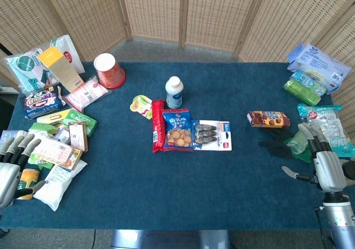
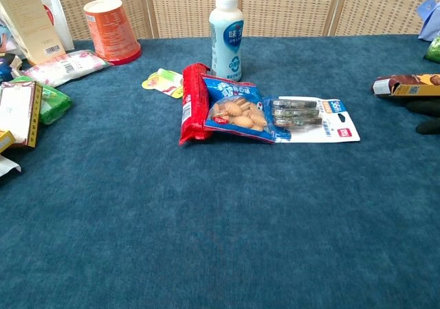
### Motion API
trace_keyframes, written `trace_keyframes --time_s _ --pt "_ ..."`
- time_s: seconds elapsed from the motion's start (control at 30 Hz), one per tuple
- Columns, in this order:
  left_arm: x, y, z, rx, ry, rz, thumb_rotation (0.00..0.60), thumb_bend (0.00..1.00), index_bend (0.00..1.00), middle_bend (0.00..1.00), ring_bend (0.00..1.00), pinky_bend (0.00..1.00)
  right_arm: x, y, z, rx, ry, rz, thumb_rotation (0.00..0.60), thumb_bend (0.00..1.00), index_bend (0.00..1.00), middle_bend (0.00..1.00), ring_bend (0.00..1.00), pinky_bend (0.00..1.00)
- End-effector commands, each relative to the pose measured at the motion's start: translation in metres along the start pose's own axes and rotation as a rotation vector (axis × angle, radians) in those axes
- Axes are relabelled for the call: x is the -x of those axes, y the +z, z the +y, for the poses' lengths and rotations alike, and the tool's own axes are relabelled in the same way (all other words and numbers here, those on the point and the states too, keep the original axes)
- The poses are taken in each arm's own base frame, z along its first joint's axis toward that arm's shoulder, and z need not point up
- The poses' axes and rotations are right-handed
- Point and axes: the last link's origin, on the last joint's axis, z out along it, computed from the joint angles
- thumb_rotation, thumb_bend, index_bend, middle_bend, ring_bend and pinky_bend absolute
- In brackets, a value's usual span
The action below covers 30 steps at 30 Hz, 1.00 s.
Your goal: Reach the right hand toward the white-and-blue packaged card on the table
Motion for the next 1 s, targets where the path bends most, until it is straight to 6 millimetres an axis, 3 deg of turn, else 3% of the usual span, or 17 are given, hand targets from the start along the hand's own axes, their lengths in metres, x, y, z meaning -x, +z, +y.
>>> trace_keyframes --time_s 0.03,0.23,0.37,0.63,0.8,1.0 --pt "0.0 -0.001 0.001 0.002 0.006 0.003 0.6 0.0 0.1 0.0 0.0 0.0 0.0 0.0 0.0 0.0 0.0 -0.002 0.6 0.0 0.0 0.0 0.0 0.0" --pt "0.001 -0.003 0.004 0.005 0.007 0.001 0.6 0.0 0.1 0.0 0.0 0.0 0.009 0.001 -0.003 -0.007 -0.007 -0.05 0.6 0.0 0.0 0.0 0.0 0.0" --pt "0.001 -0.002 0.004 0.006 0.011 0.0 0.6 0.0 0.1 0.0 0.0 0.0 0.023 0.013 -0.018 -0.033 -0.018 -0.129 0.6 0.0 0.0 0.0 0.0 0.0" --pt "0.003 0.0 0.002 -0.009 0.013 -0.006 0.6 0.0 0.1 0.0 0.0 0.0 0.064 0.065 -0.074 -0.12 -0.013 -0.344 0.6 0.0 0.0 0.0 0.0 0.0" --pt "0.002 0.001 -0.001 -0.021 0.012 -0.001 0.6 0.0 0.1 0.0 0.0 0.0 0.087 0.1 -0.095 -0.125 -0.072 -0.428 0.6 0.0 0.0 0.0 0.0 0.0" --pt "0.002 0.004 -0.004 -0.037 0.012 -0.003 0.6 0.0 0.1 0.0 0.0 0.0 0.112 0.126 -0.114 -0.12 -0.129 -0.476 0.6 0.0 0.0 0.0 0.0 0.0"
